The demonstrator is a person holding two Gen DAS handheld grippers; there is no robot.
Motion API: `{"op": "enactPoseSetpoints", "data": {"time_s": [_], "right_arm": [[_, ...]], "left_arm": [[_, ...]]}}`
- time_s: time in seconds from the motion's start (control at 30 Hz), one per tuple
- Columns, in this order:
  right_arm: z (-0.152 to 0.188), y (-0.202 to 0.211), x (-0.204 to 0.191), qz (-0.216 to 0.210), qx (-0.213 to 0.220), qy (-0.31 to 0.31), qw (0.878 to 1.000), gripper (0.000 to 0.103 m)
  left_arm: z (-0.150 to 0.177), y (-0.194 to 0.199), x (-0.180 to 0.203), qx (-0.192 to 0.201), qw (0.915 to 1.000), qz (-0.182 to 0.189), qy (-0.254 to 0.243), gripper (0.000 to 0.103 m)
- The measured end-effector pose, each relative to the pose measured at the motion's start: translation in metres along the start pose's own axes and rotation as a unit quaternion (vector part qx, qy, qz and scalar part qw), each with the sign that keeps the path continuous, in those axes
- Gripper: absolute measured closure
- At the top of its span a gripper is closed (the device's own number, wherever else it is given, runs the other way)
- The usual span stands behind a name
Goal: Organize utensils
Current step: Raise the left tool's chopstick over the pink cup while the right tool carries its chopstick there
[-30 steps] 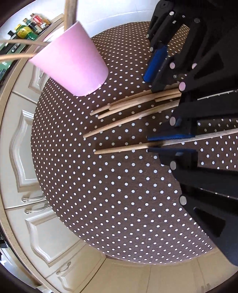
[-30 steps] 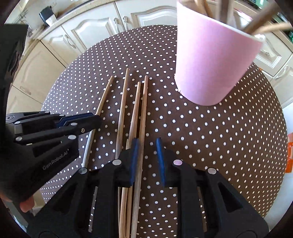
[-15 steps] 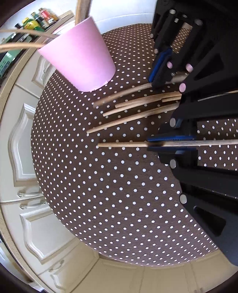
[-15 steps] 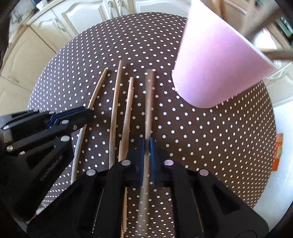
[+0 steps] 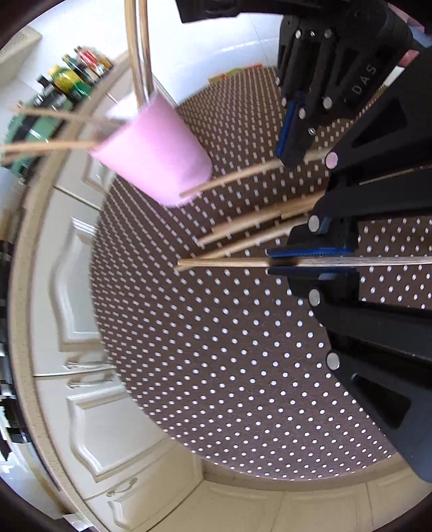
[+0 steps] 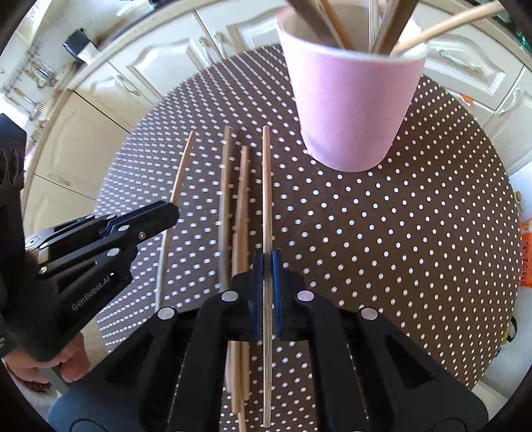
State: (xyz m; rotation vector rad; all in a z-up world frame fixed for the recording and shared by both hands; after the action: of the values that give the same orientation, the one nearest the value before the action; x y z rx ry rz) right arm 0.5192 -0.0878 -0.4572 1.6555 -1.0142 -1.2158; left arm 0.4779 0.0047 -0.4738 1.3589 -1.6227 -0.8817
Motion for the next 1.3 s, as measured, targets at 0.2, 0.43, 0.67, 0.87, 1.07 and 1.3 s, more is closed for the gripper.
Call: {"op": "enactPoseSetpoints", "data": {"time_s": [0.2, 0.43, 0.67, 0.87, 1.07, 1.3], "right_arm": [[0.017, 0.036, -0.015, -0.03, 0.036, 0.013, 0.999, 0.097], [0.039, 0.096, -0.027, -0.061, 0.085, 0.026, 0.994, 0.097], [0.021, 0.162, -0.057, -0.095, 0.156, 0.034, 0.983, 0.097], [-0.017, 0.231, -0.065, -0.129, 0.234, 0.034, 0.963, 0.097], [-0.061, 0.269, -0.046, -0.145, 0.292, 0.016, 0.945, 0.097], [-0.109, 0.276, -0.005, -0.154, 0.339, -0.02, 0.928, 0.097]], "left_arm": [[0.004, 0.042, 0.005, 0.045, 0.9988, 0.015, -0.015, 0.098], [0.007, 0.103, 0.003, 0.094, 0.9949, 0.025, -0.027, 0.098], [-0.02, 0.158, 0.007, 0.156, 0.9867, 0.034, -0.032, 0.098], [-0.074, 0.2, 0.023, 0.225, 0.9723, 0.045, -0.044, 0.098], [-0.127, 0.219, 0.042, 0.275, 0.9584, 0.051, -0.055, 0.098], [-0.177, 0.203, 0.058, 0.309, 0.948, 0.054, -0.053, 0.098]]}}
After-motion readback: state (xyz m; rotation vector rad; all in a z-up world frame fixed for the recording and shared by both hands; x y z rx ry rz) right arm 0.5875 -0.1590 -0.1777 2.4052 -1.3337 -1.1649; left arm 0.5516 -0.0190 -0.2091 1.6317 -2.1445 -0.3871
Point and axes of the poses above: each gripper's, at about its wrist camera, not at the fingertips, and y roughly against the way its jaws point, x to its right, z to its underside, the point moved 5 cm from there along -y, roughly the way its jaws point, and after that the axes turned 11 degrees about -y, right-handed, at the moved point
